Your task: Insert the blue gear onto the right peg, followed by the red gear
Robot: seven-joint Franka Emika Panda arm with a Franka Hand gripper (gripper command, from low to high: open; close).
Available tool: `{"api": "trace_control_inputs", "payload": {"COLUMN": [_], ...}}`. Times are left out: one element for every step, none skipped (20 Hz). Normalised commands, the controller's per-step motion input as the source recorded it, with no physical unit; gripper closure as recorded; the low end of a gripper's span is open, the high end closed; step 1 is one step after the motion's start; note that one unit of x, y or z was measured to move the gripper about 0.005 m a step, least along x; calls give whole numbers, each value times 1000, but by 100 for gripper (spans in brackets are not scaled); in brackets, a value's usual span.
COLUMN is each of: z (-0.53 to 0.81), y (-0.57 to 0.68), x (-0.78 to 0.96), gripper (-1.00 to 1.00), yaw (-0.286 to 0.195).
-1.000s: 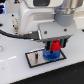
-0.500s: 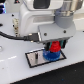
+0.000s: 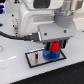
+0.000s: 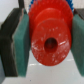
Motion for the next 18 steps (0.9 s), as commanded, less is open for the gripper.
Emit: {"api": "trace_control_inputs", "payload": {"z": [120,69,14,4,4,7,-66,-58,-81,-114,58,-5,-87,-83,46,-4,38,41], "y": [-7,-7,-33,-48,-29,-64,-79,-92,-78,-78,4,-184,-31,11,-14,-12,3,-4], "x": [160,174,182,146,193,182,185,185,217,175,198,124,190,119,103,52,44,33], "gripper": [100,100,100,100,100,100,100,100,100,100,100,100,100,100,100,100,100,100], "yaw": [0,0,0,0,0,0,0,0,0,0,0,0,0,0,0,0,0,0]}}
